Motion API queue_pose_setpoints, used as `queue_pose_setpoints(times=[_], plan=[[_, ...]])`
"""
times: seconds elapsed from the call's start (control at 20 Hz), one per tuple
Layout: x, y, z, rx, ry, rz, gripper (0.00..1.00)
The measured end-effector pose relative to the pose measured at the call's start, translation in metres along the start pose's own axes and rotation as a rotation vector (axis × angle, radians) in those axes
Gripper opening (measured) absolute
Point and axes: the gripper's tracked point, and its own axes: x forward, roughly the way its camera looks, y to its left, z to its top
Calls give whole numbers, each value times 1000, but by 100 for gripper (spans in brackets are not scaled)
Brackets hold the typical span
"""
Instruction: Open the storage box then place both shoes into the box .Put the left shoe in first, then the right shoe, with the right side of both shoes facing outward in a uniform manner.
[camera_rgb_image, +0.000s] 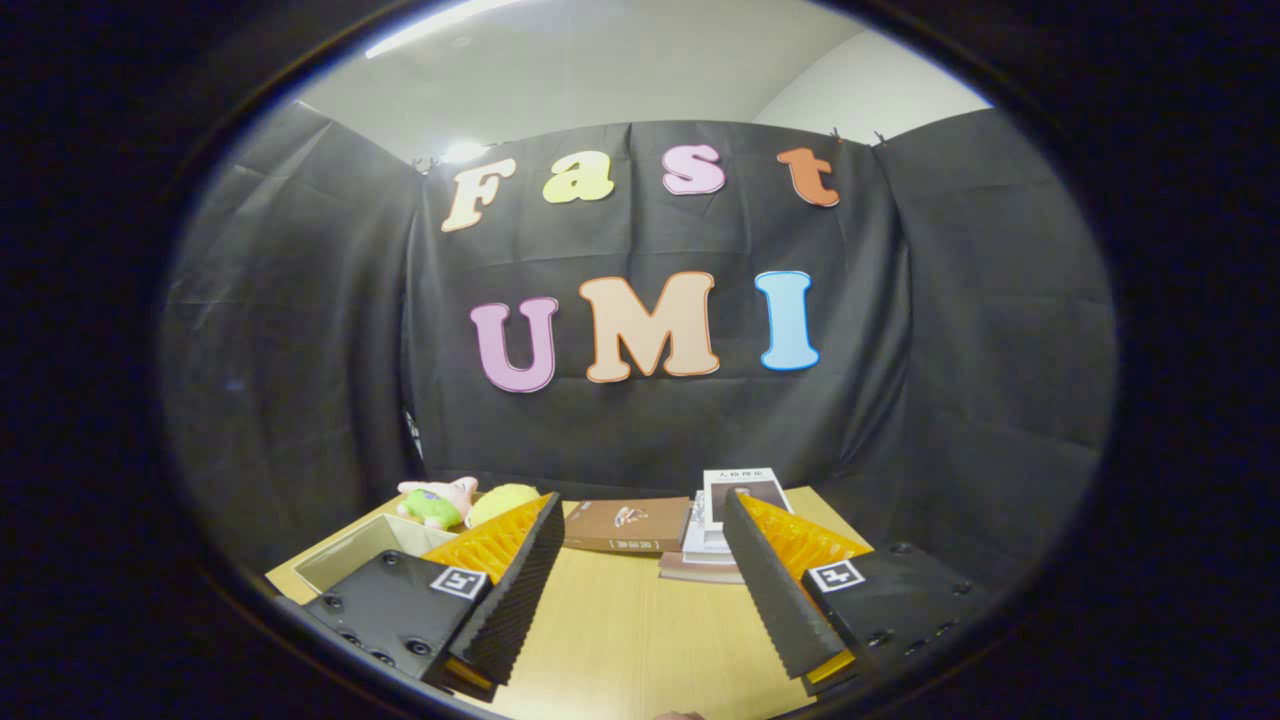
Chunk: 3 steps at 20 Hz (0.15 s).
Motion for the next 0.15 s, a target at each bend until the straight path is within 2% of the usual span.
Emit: queue_pose_setpoints(times=[0.15], plan=[[3, -2, -2, 0, 5, -5, 100]])
